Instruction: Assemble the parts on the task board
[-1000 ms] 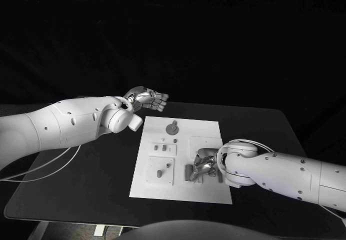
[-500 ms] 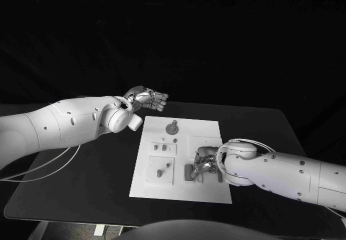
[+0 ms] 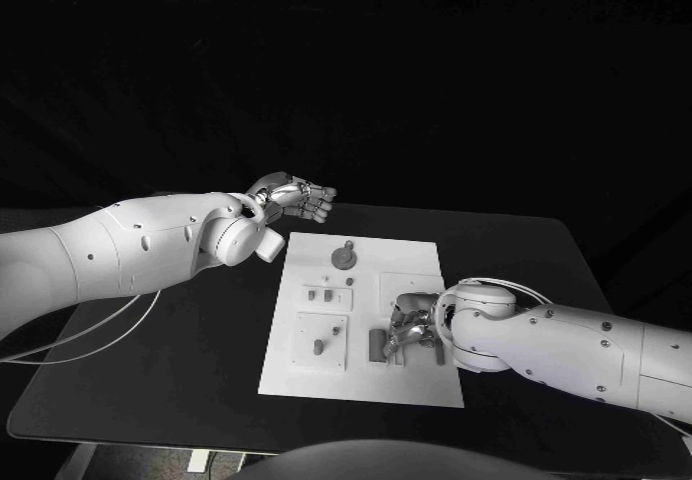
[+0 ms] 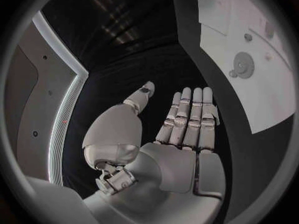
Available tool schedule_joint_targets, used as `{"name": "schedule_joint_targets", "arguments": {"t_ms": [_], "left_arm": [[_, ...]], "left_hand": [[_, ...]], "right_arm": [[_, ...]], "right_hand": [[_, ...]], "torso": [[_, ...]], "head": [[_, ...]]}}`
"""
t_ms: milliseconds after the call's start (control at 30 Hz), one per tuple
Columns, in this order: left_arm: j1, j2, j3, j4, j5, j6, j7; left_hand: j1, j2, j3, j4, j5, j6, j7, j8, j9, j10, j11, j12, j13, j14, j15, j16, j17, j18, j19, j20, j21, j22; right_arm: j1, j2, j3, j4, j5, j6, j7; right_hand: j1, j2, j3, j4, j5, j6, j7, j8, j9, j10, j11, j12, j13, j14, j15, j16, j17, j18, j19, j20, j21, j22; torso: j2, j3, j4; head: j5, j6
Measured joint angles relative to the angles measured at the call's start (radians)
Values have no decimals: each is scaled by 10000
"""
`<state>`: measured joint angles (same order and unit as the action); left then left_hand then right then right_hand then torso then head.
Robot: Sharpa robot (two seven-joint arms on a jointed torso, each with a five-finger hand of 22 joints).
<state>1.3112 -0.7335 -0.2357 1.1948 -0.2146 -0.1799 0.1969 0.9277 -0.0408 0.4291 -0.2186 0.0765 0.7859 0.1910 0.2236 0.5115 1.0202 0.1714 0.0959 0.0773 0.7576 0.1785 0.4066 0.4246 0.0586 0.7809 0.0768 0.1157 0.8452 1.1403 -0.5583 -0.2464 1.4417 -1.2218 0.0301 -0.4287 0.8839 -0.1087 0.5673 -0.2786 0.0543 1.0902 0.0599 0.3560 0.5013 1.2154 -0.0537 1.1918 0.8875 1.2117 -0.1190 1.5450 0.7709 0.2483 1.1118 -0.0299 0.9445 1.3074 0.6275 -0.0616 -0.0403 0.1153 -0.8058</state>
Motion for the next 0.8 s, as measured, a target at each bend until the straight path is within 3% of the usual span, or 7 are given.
{"name": "schedule_joint_targets", "arguments": {"t_ms": [233, 467, 667, 800], "left_arm": [[1, -17, 0, 5, -1, 5, 0], [0, -85, 0, 30, -3, 5, 1], [-2, -140, 0, 77, -4, 1, 4], [-2, -197, 0, 81, -5, -4, 4]], "left_hand": [[0, 0, 0, 0, 0, 0, 0, 0, 0, 0, 0, 0, 0, 0, 0, 0, -1, -45, 0, 0, 0, 0], [0, 0, 0, 0, 0, 0, 0, 0, -9, 0, 0, 0, -8, 0, 0, 0, 3, -48, 0, 0, 0, -2], [0, 0, 0, 0, 0, 0, 0, 0, -9, 0, 0, 0, -8, 0, 0, 0, 8, -50, 0, 0, 0, 9], [0, 0, 0, 0, 0, 0, 0, 40, -8, 0, 0, 0, -8, 0, 0, 0, 7, -52, 0, 0, 0, 9]], "right_arm": [[26, -711, 15, 264, 171, -215, 29], [203, -1409, 95, 495, 813, -376, 69], [309, -2171, 92, 619, 1214, -371, 33], [329, -2445, 92, 640, 1329, -369, -35]], "right_hand": [[-191, -127, 48, 133, 0, -1, 0, -24, -24, 34, 35, -70, -1, 15, 14, 0, -14, 0, 14, 14, -21, 0], [-402, -320, 139, 450, 0, -240, 137, -195, -78, -76, 147, -107, 23, -58, -24, -47, -27, -1, 10, 18, -121, -12], [-767, -309, 150, 885, 0, -313, 175, -240, -88, -164, 233, -158, 37, -116, -44, -97, -26, 13, -78, 105, -187, -12], [-772, -317, 138, 911, 0, -330, 190, -243, -88, -165, 234, -157, 37, -125, -42, -97, -26, 16, -78, 105, -192, -12]], "torso": [[0, 0, -3], [-3, 0, -13], [-1, 12, -15], [-1, 12, -21]], "head": [[-14, 35], [-32, 82], [-85, 102], [-144, 103]]}}
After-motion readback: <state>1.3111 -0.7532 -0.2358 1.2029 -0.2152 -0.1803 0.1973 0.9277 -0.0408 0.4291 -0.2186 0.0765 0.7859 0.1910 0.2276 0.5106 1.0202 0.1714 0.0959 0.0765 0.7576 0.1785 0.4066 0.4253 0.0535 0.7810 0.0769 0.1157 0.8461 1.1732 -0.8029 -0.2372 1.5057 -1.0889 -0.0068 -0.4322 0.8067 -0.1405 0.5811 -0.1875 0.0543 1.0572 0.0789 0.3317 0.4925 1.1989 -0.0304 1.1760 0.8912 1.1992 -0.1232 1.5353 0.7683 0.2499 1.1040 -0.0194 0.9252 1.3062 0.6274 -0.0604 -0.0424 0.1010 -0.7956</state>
